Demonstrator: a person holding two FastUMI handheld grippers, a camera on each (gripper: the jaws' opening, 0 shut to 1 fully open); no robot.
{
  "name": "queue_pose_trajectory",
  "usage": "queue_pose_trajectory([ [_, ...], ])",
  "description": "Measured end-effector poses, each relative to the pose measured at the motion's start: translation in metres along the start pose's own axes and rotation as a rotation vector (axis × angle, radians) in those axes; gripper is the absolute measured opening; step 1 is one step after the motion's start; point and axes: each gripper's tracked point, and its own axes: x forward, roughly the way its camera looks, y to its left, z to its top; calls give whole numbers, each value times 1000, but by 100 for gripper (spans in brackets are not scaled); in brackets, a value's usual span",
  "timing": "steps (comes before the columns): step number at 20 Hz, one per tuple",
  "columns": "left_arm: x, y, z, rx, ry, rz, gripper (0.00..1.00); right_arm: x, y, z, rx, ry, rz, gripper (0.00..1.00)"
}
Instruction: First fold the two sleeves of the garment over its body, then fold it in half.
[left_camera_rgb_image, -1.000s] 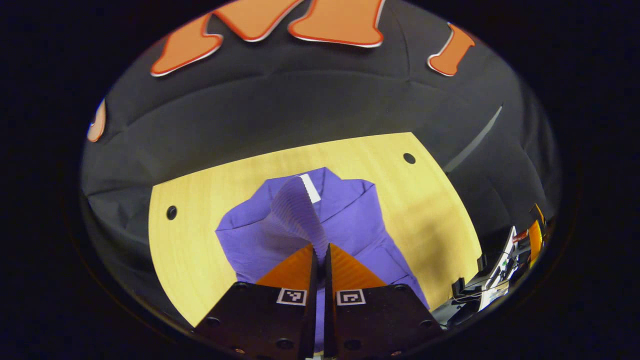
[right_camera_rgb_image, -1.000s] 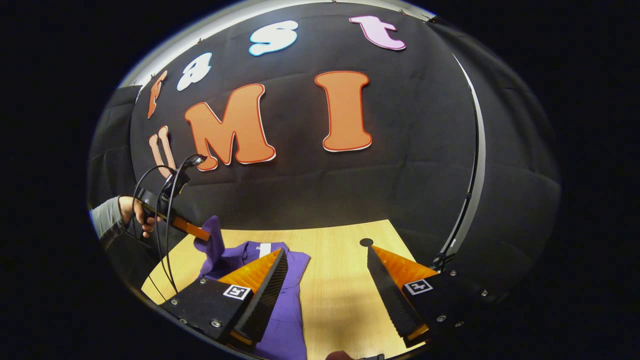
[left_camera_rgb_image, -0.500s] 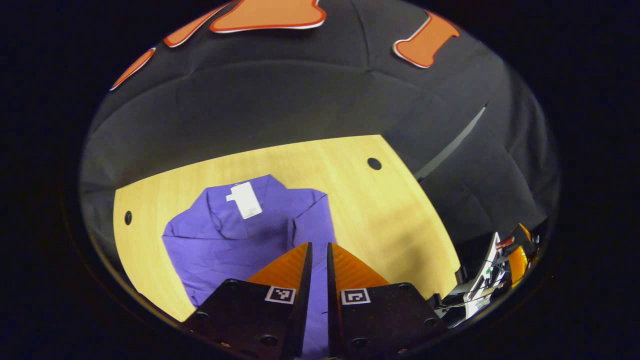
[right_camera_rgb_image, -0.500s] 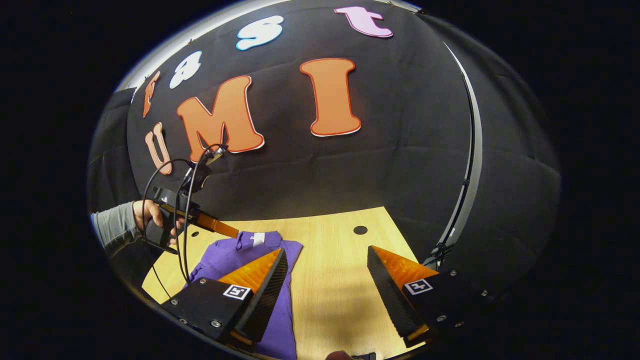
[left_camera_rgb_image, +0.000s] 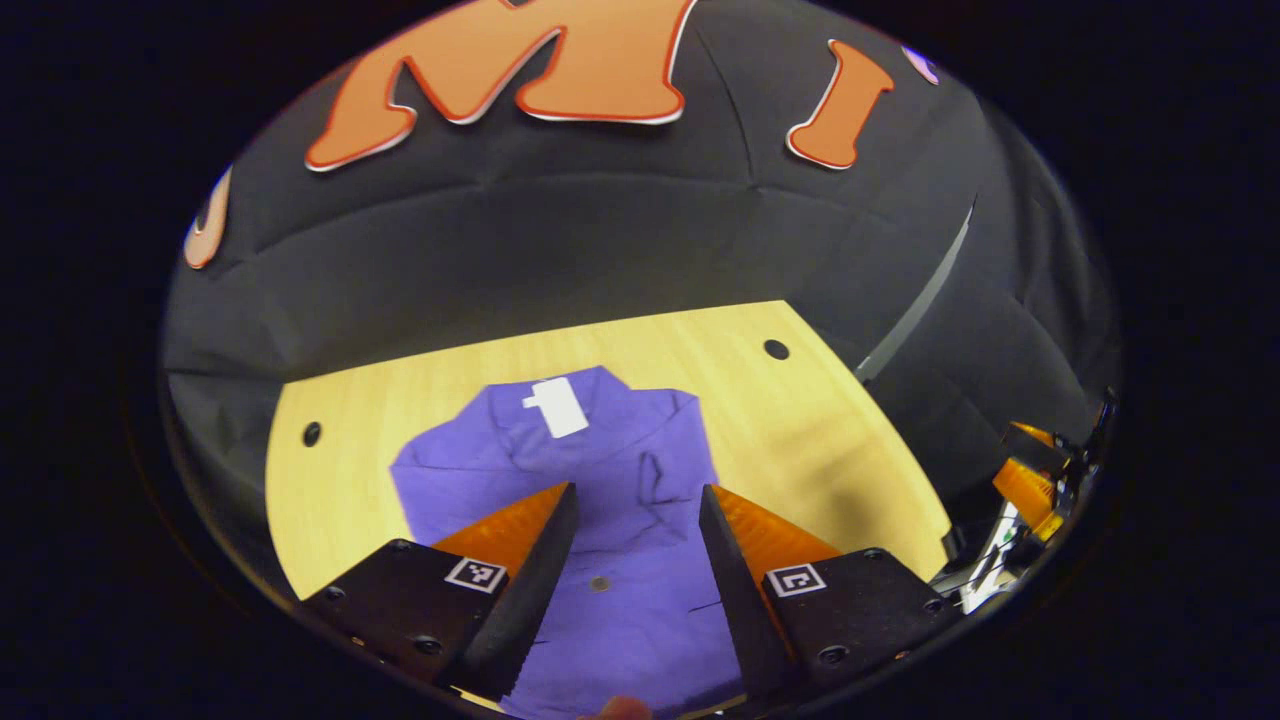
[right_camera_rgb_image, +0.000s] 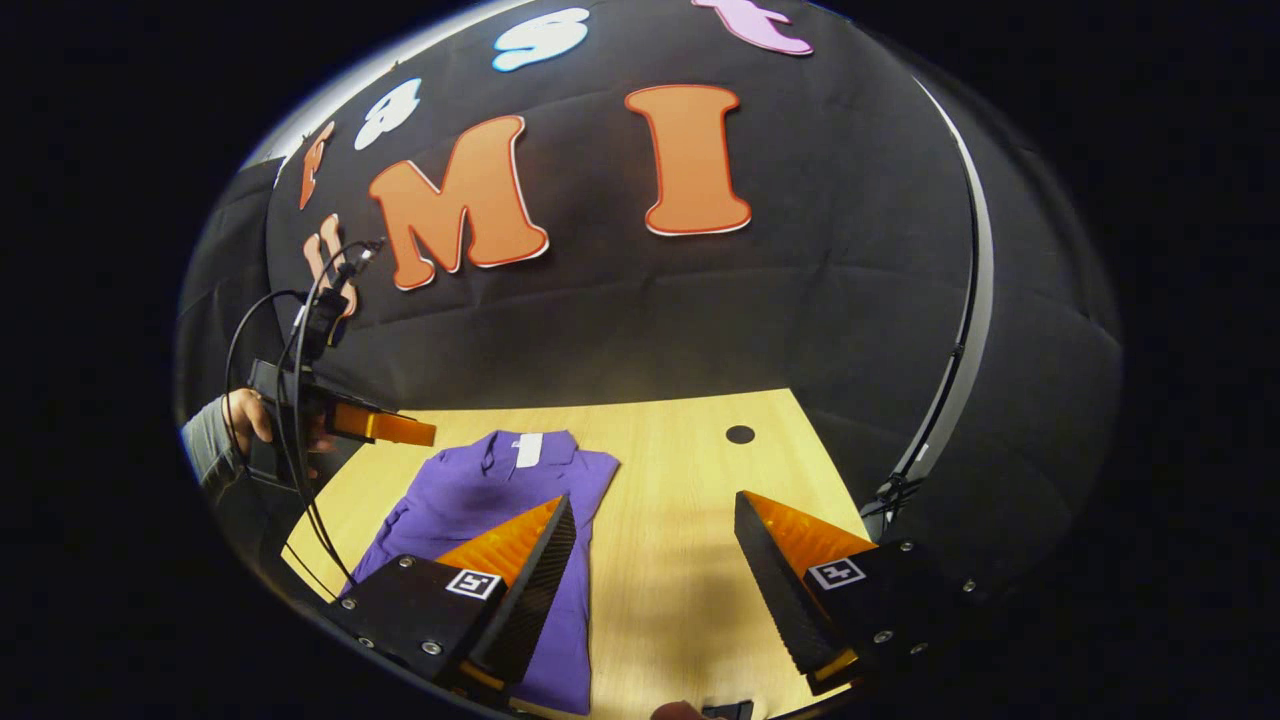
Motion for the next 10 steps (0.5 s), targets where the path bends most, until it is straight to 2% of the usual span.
queue_pose_trajectory([
  [1,-12,12,-9,5,-10,27,80,1,6,-3,-8,8,5,96],
  [4,-46,50,-32,-3,-40,107,92,-1,27,-17,-22,42,4,96],
  [7,-80,90,-58,-18,-83,198,93,-8,46,-33,-39,73,-14,96],
  [10,-112,117,-89,-10,-127,253,93,-16,70,-54,-55,109,-20,96],
])
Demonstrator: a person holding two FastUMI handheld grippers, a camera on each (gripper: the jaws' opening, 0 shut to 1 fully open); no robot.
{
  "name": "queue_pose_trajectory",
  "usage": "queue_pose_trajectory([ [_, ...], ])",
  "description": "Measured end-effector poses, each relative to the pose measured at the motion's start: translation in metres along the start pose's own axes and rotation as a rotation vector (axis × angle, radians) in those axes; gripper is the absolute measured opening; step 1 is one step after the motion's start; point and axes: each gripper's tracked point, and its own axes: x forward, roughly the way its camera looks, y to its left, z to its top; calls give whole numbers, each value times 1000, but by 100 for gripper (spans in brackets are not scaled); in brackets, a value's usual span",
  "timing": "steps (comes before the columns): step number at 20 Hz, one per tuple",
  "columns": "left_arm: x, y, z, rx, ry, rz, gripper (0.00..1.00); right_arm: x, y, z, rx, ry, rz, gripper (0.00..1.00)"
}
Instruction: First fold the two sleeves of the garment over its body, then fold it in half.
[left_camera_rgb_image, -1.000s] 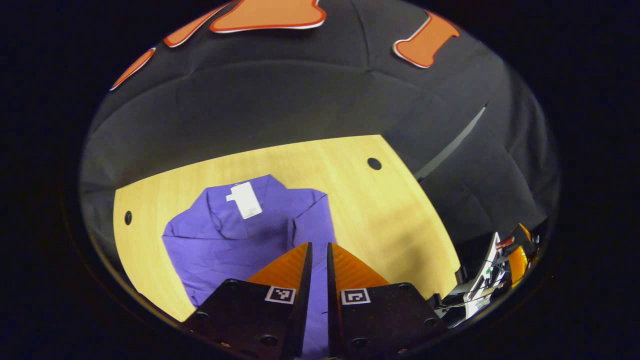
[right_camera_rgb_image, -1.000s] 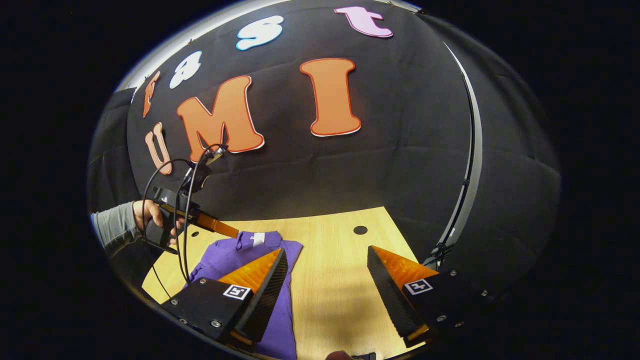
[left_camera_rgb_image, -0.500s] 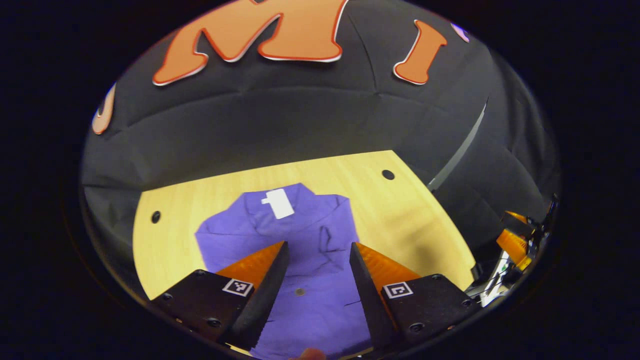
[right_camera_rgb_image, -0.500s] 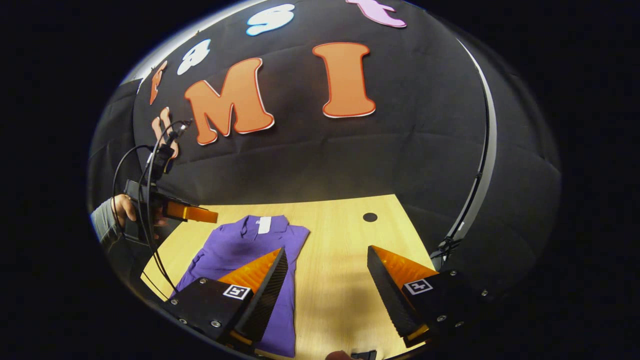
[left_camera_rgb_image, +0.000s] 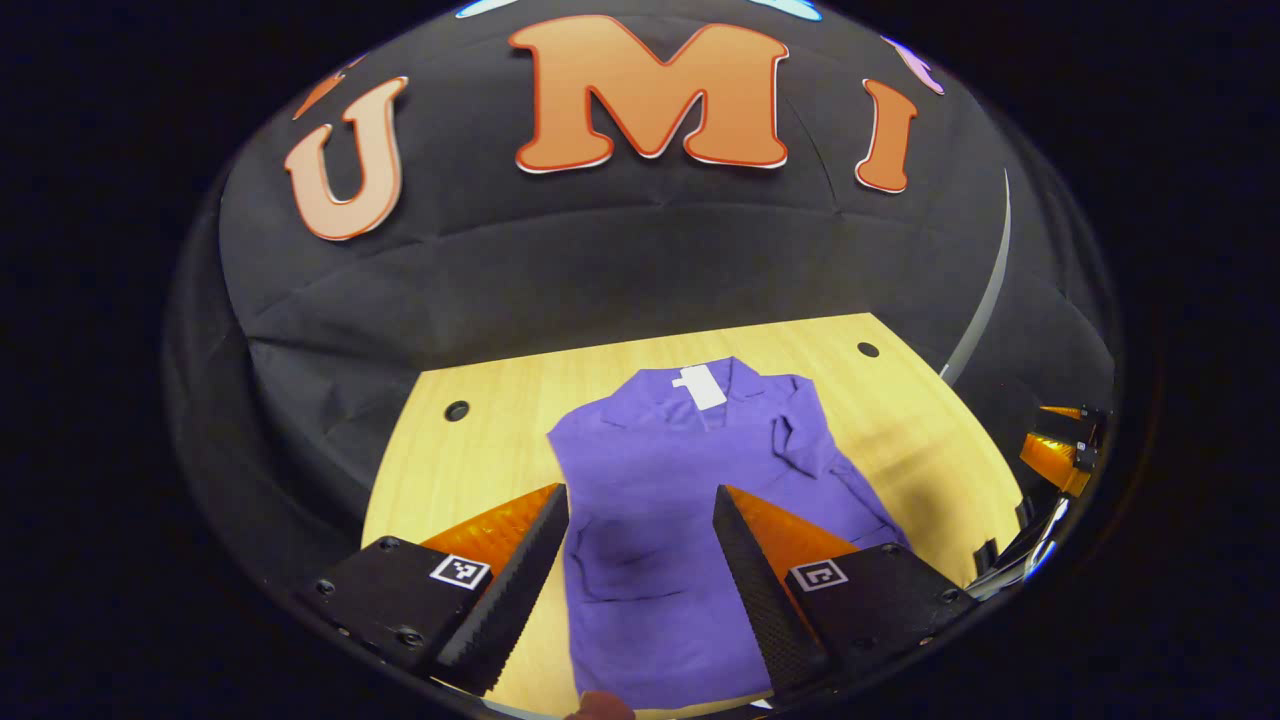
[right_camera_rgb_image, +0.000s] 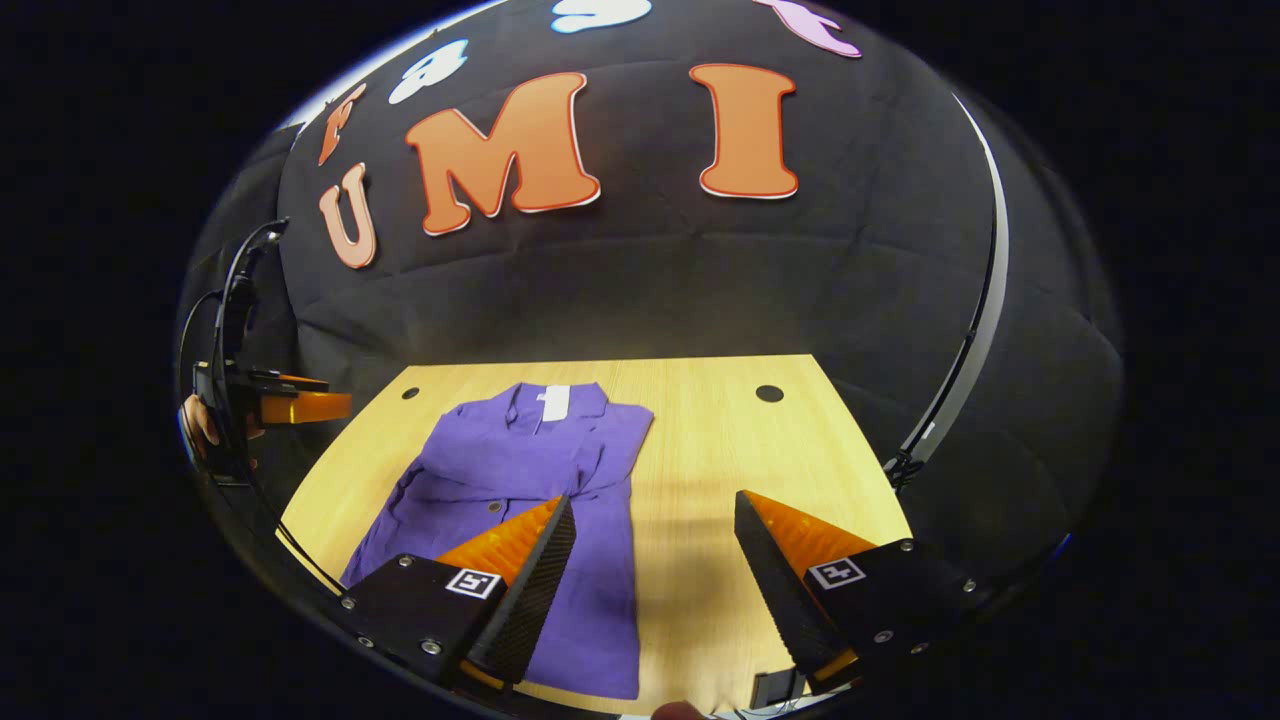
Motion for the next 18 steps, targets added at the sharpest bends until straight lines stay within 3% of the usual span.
queue_pose_trajectory([
  [3,-22,16,-38,20,13,-1,94,-7,22,-21,-18,41,-4,96],
  [7,-35,32,-93,-32,95,-18,98,-9,39,-55,-27,118,-15,96],
  [14,-31,42,-176,-47,263,-17,99,-14,42,-140,-38,350,-68,96],
  [18,-22,34,-230,-62,380,-37,99,-13,47,-190,9,476,-42,97],
])
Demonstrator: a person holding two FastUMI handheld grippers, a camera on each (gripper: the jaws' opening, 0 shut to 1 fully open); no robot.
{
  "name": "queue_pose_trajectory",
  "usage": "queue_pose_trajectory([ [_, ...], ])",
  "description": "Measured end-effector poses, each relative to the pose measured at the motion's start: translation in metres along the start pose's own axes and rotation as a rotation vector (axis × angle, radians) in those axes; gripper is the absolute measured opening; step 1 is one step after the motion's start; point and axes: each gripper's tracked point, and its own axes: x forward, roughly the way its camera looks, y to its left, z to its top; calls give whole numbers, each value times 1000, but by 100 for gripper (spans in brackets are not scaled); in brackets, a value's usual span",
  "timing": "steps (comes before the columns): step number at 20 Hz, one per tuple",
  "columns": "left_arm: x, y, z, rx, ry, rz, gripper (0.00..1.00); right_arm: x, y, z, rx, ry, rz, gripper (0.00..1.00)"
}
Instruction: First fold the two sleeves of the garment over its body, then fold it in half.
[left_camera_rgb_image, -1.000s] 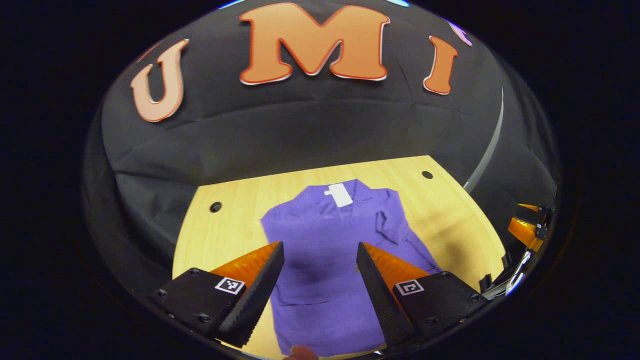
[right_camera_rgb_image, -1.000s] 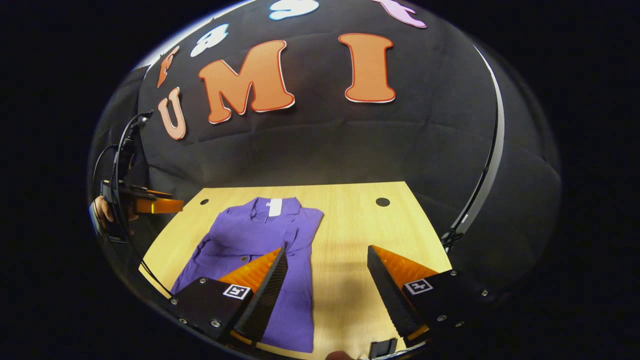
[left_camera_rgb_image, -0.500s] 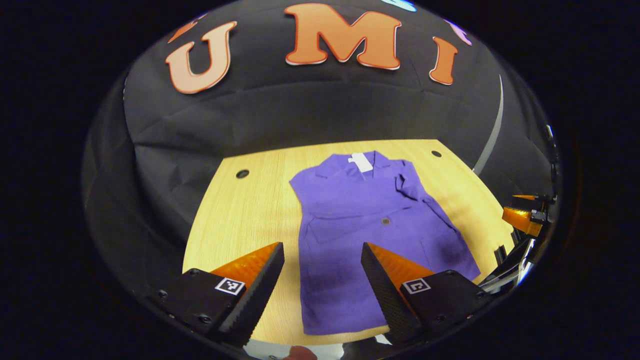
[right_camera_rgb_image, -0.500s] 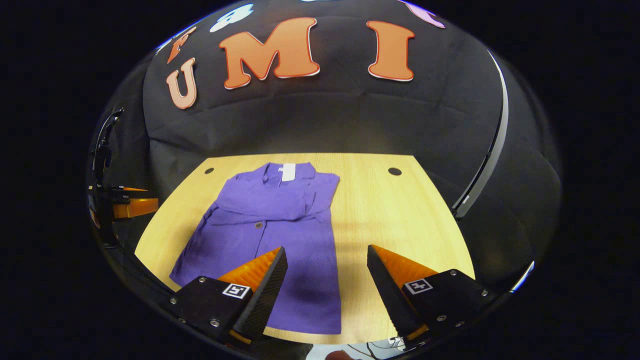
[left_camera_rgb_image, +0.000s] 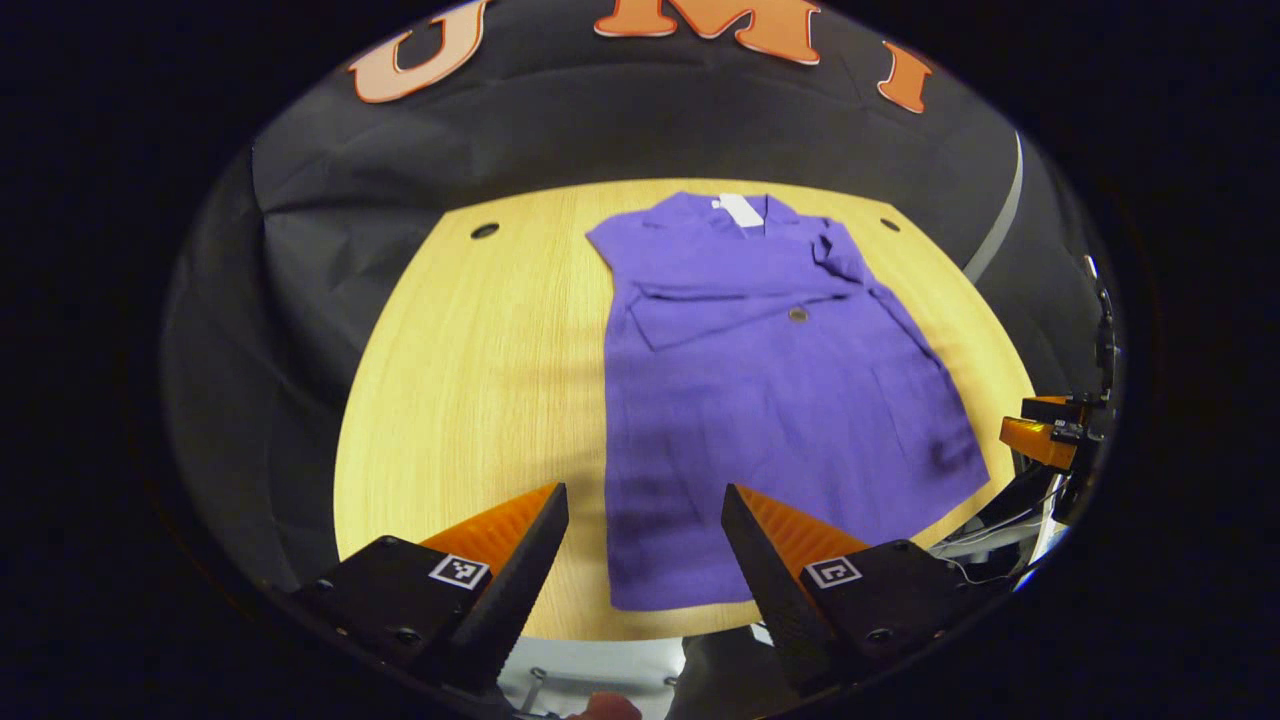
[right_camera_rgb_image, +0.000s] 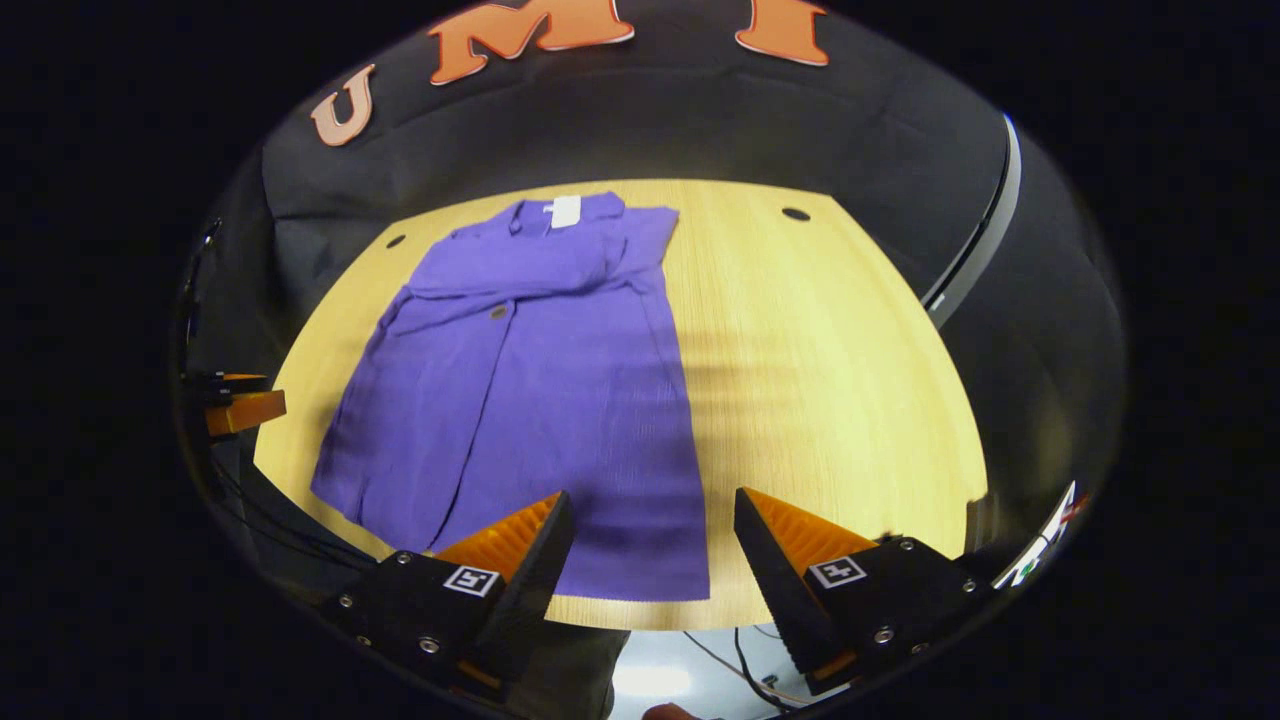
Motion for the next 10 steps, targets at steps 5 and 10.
queue_pose_trajectory([
  [5,34,-4,-31,-43,106,3,99,20,-5,-36,19,116,-7,97],
  [10,53,-7,-61,-67,205,-2,99,33,-5,-57,12,208,-6,97],
])
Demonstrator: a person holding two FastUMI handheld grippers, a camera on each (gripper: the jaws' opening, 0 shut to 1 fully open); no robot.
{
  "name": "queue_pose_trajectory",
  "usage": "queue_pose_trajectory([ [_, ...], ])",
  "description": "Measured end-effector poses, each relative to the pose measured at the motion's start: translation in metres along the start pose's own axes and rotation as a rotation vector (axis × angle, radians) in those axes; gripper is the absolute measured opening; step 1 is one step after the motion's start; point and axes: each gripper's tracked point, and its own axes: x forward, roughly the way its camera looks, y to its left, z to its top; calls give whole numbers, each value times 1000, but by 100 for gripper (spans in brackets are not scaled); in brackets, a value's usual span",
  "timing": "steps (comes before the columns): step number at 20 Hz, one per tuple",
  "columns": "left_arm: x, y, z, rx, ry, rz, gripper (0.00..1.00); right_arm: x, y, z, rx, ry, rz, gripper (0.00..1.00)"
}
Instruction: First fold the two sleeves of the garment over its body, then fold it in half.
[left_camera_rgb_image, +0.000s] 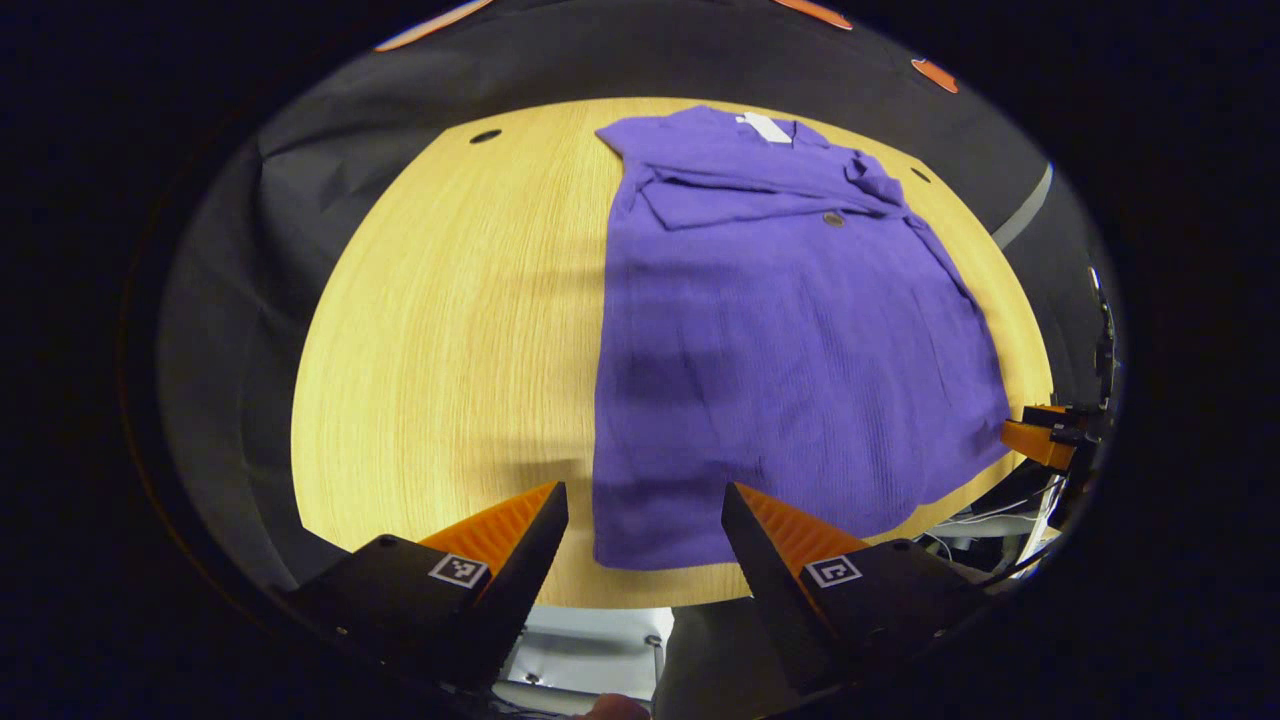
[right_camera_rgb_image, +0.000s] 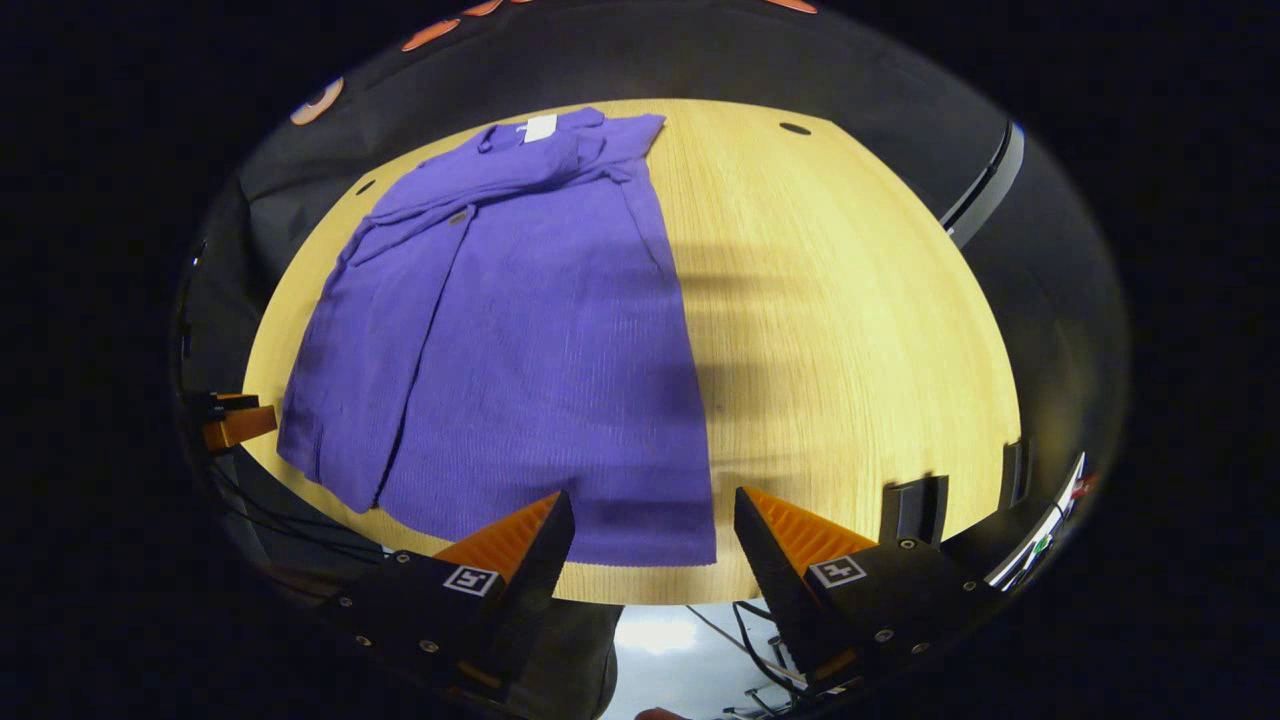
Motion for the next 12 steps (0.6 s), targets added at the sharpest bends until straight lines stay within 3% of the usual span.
queue_pose_trajectory([
  [1,5,1,-5,-5,14,3,99,2,1,-3,-4,18,3,100],
  [9,30,0,-31,-74,94,7,99,14,1,-12,-26,89,-5,92],
  [12,32,1,-32,-78,135,8,95,15,1,-11,-29,106,0,89],
])
